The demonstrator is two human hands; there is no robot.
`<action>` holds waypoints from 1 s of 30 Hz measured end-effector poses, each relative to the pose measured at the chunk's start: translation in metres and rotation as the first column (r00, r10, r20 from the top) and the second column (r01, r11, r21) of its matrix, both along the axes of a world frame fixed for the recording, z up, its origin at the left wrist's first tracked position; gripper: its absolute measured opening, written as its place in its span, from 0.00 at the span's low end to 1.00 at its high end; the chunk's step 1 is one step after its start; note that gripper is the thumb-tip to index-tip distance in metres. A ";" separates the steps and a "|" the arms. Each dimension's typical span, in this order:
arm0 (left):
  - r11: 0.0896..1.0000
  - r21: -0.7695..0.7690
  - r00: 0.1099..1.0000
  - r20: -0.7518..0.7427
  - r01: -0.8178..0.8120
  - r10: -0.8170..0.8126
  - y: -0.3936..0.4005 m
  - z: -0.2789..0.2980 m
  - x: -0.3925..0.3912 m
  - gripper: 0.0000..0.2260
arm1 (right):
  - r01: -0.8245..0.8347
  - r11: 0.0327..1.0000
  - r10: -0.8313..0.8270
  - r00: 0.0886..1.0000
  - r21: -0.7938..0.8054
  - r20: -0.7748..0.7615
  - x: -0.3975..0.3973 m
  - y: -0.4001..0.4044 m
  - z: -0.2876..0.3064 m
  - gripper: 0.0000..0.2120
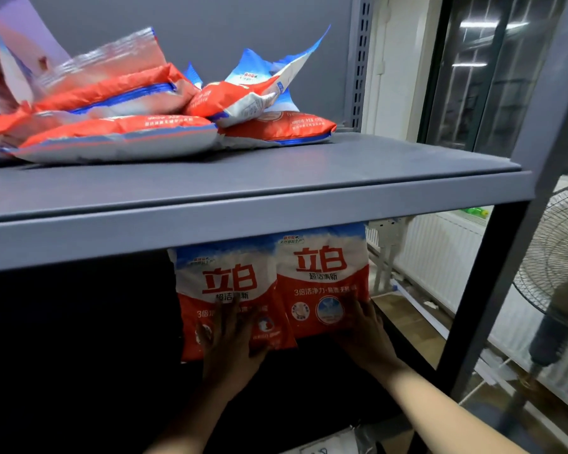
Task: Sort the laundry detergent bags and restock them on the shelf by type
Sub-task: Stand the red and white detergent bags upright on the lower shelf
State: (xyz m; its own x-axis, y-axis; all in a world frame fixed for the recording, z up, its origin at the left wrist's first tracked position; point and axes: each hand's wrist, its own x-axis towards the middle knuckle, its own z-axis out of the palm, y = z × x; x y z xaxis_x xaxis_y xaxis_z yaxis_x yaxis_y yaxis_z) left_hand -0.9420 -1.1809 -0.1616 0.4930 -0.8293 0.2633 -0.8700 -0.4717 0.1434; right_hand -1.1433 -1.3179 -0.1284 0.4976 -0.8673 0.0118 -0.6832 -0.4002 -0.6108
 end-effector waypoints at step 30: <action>0.857 -0.500 0.991 -0.026 -0.125 0.129 0.215 0.304 -0.090 0.15 | -0.160 0.877 0.274 0.941 -0.453 0.198 -0.058 0.196 0.264 0.15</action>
